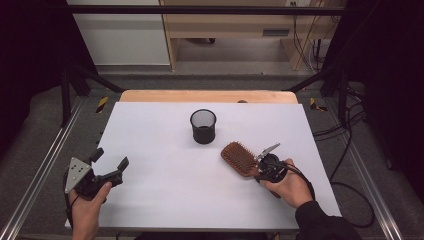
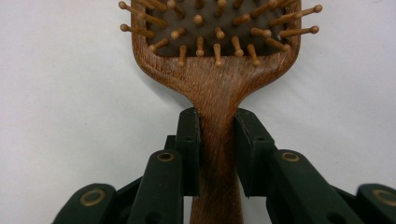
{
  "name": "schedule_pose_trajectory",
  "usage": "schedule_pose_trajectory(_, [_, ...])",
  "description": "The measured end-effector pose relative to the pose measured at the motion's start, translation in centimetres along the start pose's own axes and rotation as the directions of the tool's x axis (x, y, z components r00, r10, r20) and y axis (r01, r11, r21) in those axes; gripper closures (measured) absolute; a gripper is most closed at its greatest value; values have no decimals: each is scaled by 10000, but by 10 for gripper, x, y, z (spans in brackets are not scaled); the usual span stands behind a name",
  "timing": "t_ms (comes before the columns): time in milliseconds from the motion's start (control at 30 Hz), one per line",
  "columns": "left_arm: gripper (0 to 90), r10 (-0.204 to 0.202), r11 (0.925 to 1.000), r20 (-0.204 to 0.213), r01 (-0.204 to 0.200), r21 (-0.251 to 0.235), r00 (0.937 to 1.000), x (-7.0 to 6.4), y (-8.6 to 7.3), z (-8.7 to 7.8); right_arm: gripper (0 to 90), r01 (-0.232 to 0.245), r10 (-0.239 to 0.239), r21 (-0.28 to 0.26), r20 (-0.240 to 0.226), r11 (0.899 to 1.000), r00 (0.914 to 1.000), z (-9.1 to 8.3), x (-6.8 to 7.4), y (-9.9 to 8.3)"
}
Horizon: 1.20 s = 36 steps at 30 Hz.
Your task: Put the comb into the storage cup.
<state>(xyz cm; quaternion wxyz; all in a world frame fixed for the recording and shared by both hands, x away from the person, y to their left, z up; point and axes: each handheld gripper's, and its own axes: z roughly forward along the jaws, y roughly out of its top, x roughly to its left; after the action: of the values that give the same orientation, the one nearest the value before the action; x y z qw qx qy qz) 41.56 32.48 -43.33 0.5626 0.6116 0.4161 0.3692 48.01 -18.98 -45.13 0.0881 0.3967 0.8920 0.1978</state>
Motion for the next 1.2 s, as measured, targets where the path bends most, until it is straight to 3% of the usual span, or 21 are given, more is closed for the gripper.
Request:
schedule_pose_trajectory(167, [65, -78, 10000, 149, 78, -24, 9999, -2, 1, 1, 730, -52, 54, -780, 23, 9969, 10000, -11, 2, -4])
schedule_pose_trajectory(333, [50, 156, 9999, 374, -156, 11, 9992, -13, 4, 2, 730, 68, -50, -1918, 97, 9814, 9999, -24, 5, -6])
schedule_pose_trajectory(467, [40, 229, 9997, 917, -234, 44, 9955, -33, 11, 10, 730, -197, 192, -3126, -48, 9497, 9998, -33, 6, -8])
schedule_pose_trajectory(633, [29, 480, 9987, 1849, -506, 90, 9816, -63, 20, 22, 730, -304, 281, -4333, -116, 9007, 9995, -38, 9, -3])
schedule_pose_trajectory(733, [24, 371, 9991, 2206, -409, 128, 9747, -75, 25, 29, 730, -262, 162, -4875, -248, 8727, 9996, -37, 11, 3])
schedule_pose_trajectory(900, [24, 435, 9983, 2705, -525, 260, 9617, -92, 33, 44, 730, 63, -214, -5484, -211, 8362, 9995, -38, 20, 11])
schedule_pose_trajectory(1000, [24, 251, 9989, 3006, -358, 302, 9534, -101, 38, 54, 730, 60, -217, -5659, -210, 8245, 9995, -34, 25, 15])
schedule_pose_trajectory(1100, [27, 450, 9977, 3044, -582, 346, 9515, -113, 39, 62, 730, 137, -286, -5747, -169, 8182, 9994, -30, 31, 18])
schedule_pose_trajectory(1200, [28, 284, 9986, 3206, -414, 338, 9468, -123, 37, 70, 730, 292, -422, -5870, -86, 8091, 9991, -29, 38, 22])
